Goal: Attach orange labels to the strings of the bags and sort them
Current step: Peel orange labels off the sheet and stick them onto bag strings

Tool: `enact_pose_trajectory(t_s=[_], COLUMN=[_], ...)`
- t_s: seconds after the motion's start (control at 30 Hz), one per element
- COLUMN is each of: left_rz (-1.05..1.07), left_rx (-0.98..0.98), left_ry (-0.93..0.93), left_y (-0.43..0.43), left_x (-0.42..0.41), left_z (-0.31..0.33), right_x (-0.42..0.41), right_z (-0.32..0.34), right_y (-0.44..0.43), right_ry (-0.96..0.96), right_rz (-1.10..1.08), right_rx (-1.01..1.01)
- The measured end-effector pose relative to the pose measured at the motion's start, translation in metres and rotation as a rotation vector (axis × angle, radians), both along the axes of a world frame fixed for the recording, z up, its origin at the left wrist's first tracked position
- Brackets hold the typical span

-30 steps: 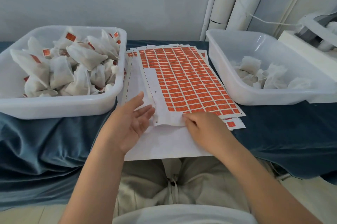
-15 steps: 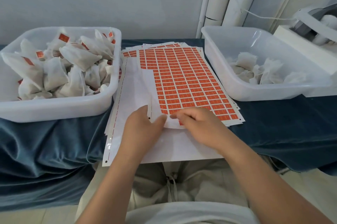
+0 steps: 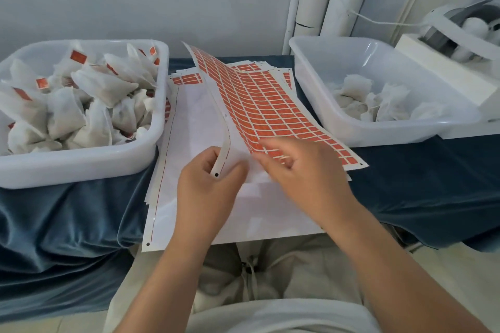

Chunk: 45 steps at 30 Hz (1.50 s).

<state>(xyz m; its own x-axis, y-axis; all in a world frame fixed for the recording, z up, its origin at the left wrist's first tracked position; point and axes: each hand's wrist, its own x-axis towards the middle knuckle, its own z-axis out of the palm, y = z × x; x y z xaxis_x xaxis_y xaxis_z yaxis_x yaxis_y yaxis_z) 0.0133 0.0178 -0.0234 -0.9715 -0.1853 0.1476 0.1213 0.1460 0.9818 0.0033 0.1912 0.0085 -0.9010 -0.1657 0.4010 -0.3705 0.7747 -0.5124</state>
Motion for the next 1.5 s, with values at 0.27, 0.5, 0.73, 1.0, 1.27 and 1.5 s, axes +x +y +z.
enact_pose_trajectory(t_s=[0.27,0.5,0.73,1.0,1.27,1.5], left_rz=[-0.038,-0.066,-0.082,-0.071,-0.052,0.010], left_rx=[-0.179,-0.275,-0.300,-0.334,-0.324,-0.387], left_ry=[-0.011,0.000,0.013,0.028,-0.038,-0.231], left_y=[-0.011,-0.014,-0.014,-0.016,-0.017,-0.036], left_x=[-0.003,-0.006,-0.006,-0.005,-0.005,-0.011], left_z=[0.003,0.000,0.002,0.005,0.006,0.011], right_x=[-0.008,-0.008,-0.009,-0.014,-0.013,-0.021], right_z=[-0.018,-0.029,-0.034,-0.033,-0.037,-0.031], right_y=[0.000,-0.006,-0.006,-0.002,-0.005,0.007], right_ry=[0.184,0.173,0.201,0.108,0.079,-0.161], right_rz=[0.096,0.076,0.039,0.108,0.054,-0.090], right_rx=[0.240,0.160,0.209,0.073,0.021,-0.355])
